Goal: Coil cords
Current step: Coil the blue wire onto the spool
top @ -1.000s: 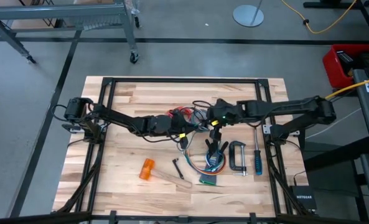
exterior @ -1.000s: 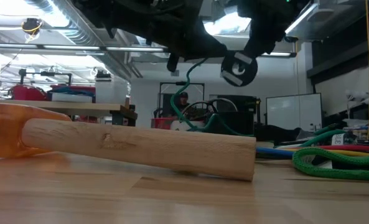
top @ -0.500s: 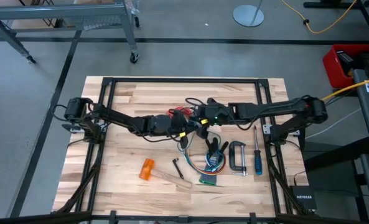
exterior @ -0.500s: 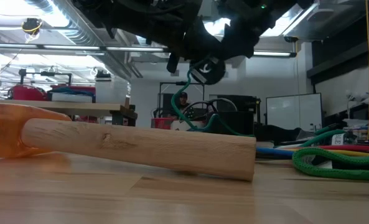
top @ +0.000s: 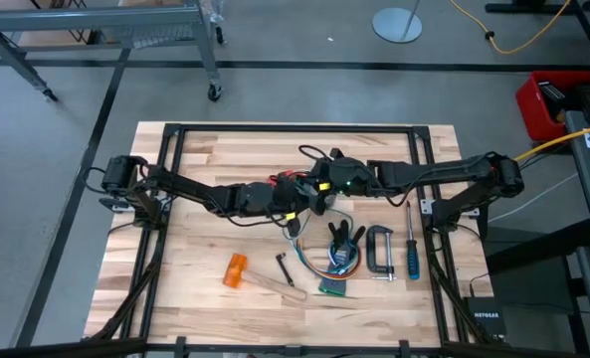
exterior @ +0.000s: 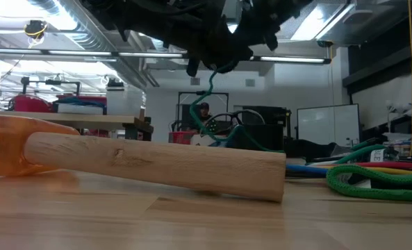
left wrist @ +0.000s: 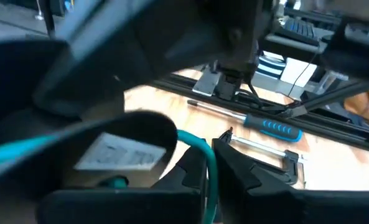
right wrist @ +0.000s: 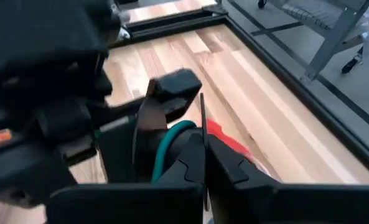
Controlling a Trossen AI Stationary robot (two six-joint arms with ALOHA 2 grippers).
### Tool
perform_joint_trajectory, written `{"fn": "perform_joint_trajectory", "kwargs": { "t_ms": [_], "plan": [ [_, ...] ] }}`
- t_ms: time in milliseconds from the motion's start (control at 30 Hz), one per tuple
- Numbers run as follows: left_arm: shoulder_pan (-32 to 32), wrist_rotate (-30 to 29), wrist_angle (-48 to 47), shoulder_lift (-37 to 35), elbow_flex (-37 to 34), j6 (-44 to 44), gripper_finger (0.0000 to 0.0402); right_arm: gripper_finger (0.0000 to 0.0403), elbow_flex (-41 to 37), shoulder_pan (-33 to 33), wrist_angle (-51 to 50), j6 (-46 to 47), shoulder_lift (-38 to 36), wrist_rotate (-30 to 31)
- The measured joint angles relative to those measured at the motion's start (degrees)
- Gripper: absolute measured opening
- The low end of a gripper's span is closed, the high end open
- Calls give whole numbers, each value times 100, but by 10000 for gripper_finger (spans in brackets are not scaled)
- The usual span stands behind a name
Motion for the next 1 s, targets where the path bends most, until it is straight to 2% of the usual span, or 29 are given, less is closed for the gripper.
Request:
{"fn": "perform_joint_trajectory", "kwargs": {
  "t_ms": [433, 800, 1000],
  "plan": [
    [-139, 130, -50, 12, 2, 303, 17, 1, 1038, -5, -632, -328, -105, 81],
    [-153, 100, -83, 12, 2, 360, 17, 1, 1644, -2, -2279, -429, -122, 179],
    [-150, 88, -87, 12, 2, 360, 17, 1, 1743, -2, -2767, -426, -122, 445]
  ]
}}
